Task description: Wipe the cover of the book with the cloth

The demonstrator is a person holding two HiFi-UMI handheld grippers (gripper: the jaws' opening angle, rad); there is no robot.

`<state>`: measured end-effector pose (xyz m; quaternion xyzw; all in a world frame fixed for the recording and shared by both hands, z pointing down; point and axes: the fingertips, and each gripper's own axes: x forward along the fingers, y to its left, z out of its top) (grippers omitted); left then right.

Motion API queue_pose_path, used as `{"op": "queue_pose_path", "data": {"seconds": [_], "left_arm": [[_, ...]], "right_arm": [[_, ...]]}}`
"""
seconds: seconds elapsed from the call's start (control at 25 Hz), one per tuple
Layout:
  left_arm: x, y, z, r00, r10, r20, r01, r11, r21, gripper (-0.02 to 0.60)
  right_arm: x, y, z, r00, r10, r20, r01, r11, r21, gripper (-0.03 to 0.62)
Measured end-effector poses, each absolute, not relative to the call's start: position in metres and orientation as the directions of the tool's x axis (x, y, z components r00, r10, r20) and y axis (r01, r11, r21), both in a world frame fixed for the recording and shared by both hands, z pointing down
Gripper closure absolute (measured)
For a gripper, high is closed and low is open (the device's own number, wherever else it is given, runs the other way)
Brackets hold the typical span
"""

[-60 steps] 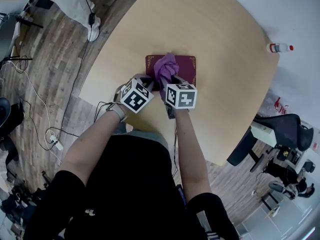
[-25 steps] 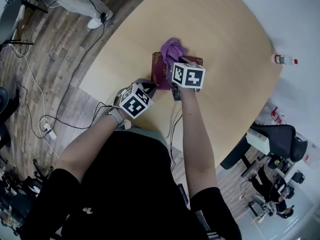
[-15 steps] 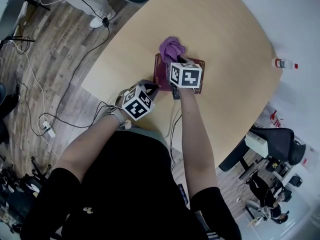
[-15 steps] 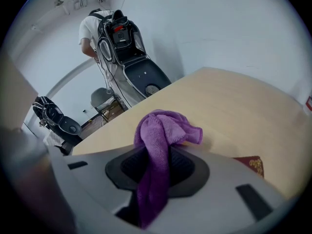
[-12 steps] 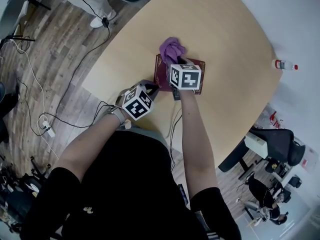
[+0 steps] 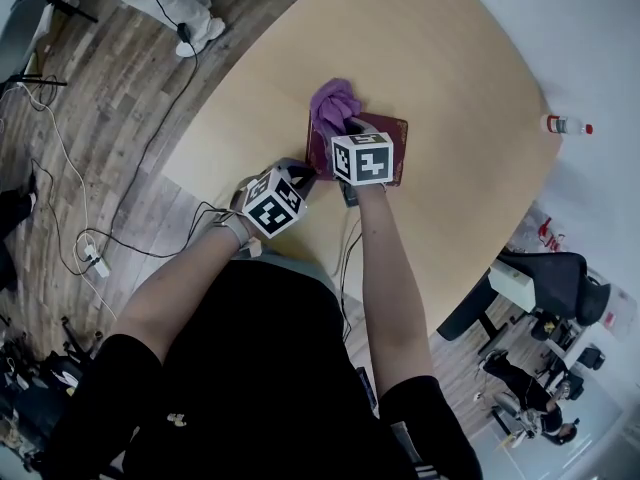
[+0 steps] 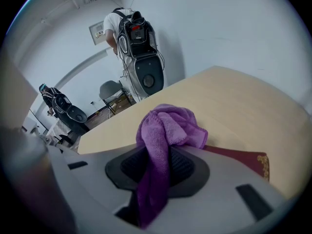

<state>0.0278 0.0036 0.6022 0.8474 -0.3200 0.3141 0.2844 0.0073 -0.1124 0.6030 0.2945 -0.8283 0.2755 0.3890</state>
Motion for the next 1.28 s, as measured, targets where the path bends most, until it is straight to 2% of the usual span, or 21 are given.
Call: {"op": "queue_pose_path", "data": {"seconds": [0.36,0.88,1.04,1.28], "left_arm": [[0.027,0.003,0.602,0.627,-0.371,0.685,-0.717,-0.620,0.321,0.561],[0.026,0.012,0.600,0.711,-0.413,0.568,-0.686,-0.582,0.436,0.558],[0.028,0.017,0.597,0.708,-0.424,0.565,-0.686,-0.603,0.406,0.507],[0.025,0.021,0.601,0.686,-0.449,0.572,-0.701,-0.619,0.354,0.482]], "right_arm": [[0.019,-0.078,0.604,-0.505,-0.248,0.826,-0.707,0.669,-0.231,0.477],[0.049,-0.036,0.604,-0.453,-0.310,0.836,-0.786,0.581,-0.211,0.474],[0.055,-0.026,0.604,-0.445,-0.306,0.842,-0.798,0.562,-0.217,0.474],[0.061,-0.015,0.604,-0.432,-0.310,0.847,-0.816,0.535,-0.221,0.473]]}}
